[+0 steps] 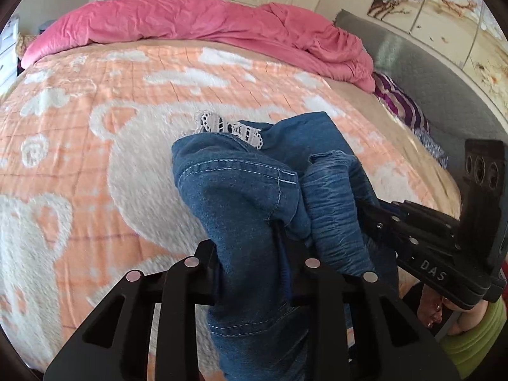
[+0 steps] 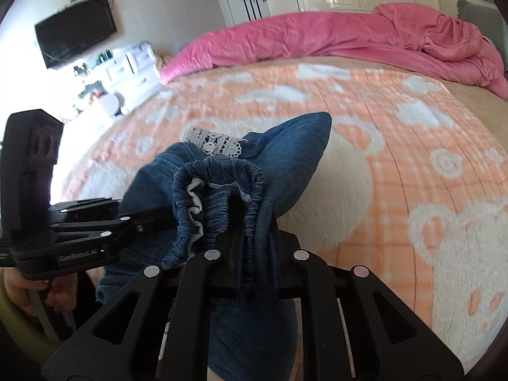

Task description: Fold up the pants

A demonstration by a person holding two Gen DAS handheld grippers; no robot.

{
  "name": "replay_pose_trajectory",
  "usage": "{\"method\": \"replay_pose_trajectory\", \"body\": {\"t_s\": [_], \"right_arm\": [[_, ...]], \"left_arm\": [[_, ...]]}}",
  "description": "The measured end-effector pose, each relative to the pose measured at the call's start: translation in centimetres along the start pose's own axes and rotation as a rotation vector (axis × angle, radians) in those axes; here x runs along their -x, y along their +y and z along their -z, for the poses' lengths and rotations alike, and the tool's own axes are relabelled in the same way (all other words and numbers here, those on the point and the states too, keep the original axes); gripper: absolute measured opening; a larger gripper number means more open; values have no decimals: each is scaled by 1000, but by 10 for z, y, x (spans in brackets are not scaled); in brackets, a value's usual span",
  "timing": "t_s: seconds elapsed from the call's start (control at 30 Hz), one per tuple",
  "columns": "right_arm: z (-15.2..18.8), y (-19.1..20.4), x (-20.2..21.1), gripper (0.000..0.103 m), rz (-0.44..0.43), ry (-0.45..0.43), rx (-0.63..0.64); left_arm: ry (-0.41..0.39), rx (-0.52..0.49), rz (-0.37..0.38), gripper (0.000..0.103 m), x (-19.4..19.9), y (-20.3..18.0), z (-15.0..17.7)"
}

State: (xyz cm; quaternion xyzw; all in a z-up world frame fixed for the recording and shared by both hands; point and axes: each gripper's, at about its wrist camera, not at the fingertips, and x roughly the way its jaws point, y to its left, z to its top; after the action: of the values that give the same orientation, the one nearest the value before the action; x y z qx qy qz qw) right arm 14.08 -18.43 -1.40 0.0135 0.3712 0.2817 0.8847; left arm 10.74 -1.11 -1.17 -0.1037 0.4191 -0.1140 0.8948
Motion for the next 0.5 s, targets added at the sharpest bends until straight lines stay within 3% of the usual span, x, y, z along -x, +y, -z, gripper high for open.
{"method": "replay_pose_trajectory", "body": {"t_s": [0.23, 0.5], "right_arm": [[-51, 4, -12, 7, 10, -31, 60], [-91, -11, -50, 7, 32, -3, 56]], "left_arm": [[-37, -2, -36, 26, 4, 6, -42], [-27, -21, -95, 26, -26, 18, -85]]}}
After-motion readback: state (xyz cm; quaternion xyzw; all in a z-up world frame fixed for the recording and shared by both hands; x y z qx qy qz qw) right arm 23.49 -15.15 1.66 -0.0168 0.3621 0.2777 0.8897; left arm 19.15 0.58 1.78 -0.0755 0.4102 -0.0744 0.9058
